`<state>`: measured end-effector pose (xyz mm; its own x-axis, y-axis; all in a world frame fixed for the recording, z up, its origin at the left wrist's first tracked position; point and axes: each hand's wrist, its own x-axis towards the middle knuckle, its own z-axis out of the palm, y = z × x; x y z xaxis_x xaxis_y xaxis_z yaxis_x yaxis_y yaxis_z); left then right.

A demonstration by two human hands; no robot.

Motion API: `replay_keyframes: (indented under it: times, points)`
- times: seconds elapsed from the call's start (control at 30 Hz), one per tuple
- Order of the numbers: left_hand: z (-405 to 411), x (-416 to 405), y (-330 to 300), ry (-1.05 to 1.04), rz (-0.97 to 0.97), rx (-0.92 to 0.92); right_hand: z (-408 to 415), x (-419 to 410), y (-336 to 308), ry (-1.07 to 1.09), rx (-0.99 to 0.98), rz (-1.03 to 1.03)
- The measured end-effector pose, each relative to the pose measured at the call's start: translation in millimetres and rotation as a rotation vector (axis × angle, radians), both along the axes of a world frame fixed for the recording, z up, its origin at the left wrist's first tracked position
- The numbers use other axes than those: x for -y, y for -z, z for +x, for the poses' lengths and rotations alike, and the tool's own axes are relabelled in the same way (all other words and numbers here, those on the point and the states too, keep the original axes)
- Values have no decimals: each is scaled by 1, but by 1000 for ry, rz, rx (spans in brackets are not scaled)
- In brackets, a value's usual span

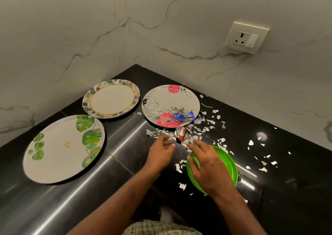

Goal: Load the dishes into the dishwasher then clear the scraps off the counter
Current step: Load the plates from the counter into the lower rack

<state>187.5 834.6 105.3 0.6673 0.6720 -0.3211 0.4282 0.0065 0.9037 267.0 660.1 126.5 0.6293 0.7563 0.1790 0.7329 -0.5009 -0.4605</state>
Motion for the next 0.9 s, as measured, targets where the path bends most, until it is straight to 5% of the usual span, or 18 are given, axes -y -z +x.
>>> replay_keyframes:
  times: [0.27,0.63,0.8,0.9]
  points:
    - [52,-80,34,-340,-365,22,-5,-6,-5,61,-15,18]
    - [103,-116,46,-516,-442,42,3,17,-6,192,2,9]
    - [116,-112,24,-505,-611,248,9,15,-7,197,12,22]
    - [118,-105,1,-470,-546,374,11,11,-8,194,7,33]
